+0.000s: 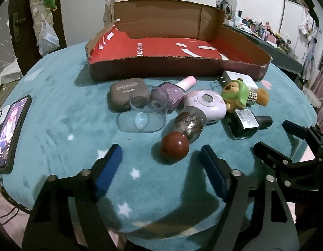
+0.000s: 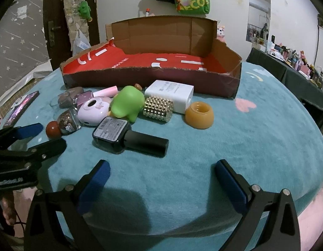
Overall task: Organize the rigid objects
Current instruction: 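Grasp the red-capped glitter bottle with the left gripper while the right grasps the black square-faced device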
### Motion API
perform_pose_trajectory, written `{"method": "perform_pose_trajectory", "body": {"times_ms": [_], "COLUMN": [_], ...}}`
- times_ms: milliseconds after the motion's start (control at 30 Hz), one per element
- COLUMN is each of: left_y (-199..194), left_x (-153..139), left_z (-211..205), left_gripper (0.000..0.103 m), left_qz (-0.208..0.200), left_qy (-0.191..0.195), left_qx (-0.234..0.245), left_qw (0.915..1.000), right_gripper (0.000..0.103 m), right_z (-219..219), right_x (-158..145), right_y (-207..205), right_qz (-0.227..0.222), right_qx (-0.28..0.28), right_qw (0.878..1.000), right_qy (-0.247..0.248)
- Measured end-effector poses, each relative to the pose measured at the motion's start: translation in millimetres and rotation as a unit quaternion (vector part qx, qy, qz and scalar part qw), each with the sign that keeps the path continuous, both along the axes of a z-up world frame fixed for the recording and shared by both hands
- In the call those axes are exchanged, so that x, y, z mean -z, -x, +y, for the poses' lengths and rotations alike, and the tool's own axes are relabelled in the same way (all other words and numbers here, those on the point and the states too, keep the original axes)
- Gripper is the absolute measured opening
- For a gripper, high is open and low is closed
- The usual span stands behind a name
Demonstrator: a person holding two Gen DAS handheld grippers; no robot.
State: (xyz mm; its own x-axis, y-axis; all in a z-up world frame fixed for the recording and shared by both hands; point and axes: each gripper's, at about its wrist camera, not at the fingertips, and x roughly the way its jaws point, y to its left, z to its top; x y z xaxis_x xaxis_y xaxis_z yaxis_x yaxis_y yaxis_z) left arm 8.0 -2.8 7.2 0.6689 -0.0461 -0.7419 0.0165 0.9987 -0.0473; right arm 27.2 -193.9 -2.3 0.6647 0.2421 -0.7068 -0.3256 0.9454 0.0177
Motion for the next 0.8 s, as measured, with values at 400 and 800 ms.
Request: {"method": "perform_pose_trajectory", "body": {"times_ms": [400,800], "left_y": [-2.0,-3.2], "left_x": [-2.8,-0.4], "left_z": [-10.2,-14.5], "left_gripper": [0.054,0.052], "left_qz": [0.007,0.017], "left_qy": [0.019,0.015], "left_qx": [0.020,0.019], "left_qw": [0.9996,0.9996], "right_gripper": [0.097,0.097], "right_z": [14.8,16.5], "right_x": [-5.5,-4.1], "right_y": [6.8,3.8], "right_qz": [0.027,0.047], "right_qx": [-0.049,-0.052], "right_qw": [0.997,0.996], "right_qy": [-0.060,-0.062]}}
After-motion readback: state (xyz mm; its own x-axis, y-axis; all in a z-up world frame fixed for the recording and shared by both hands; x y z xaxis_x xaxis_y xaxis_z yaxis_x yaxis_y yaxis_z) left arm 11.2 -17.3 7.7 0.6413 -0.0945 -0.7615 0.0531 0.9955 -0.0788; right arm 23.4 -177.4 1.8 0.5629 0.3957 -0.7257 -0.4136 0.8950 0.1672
